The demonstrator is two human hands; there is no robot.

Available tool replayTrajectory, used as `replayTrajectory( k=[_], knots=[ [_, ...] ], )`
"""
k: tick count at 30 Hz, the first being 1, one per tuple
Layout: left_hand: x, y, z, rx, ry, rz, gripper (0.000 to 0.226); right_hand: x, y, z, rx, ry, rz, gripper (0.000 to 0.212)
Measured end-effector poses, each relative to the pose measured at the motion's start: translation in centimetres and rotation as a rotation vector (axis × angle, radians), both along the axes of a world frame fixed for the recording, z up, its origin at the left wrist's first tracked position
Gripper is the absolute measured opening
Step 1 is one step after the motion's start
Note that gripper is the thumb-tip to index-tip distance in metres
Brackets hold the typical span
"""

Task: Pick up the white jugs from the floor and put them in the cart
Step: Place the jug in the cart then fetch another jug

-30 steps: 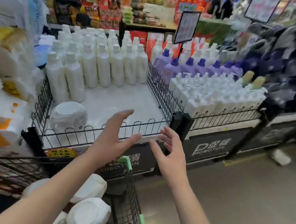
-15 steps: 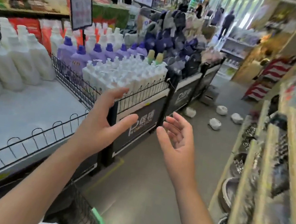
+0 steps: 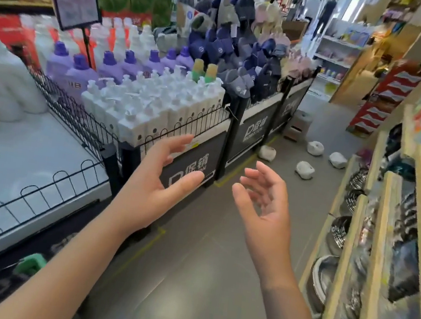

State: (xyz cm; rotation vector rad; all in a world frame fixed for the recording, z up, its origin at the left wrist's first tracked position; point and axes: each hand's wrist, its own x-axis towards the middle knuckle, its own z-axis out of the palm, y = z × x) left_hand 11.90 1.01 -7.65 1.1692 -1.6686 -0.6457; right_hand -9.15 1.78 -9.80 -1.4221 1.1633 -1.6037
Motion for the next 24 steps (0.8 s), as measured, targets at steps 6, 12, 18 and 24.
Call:
replayTrajectory(
  k=[6,12,18,24],
  knots=[
    [4.5,1.2,-2.5,0.096,0.053,0.174,0.068,4.7,-2.4,-2.5,0.076,0.047,0.198,0.046],
    [10.1,6.6,-4.4,0.175,0.070,0.358,0.062,11.4,-1.6,-4.1,0.113,0.051,0.421,0.048],
    [15.6,18.1,-10.2,0.333,0.139,0.697,0.057,17.8,3.3,-9.4,0.217,0.202,0.757,0.052],
    [17.9,28.5,-15.6,0.462,0.251,1.017,0.057,22.2,9.2,-15.2,0.335,0.299,1.045,0.050]
  ],
)
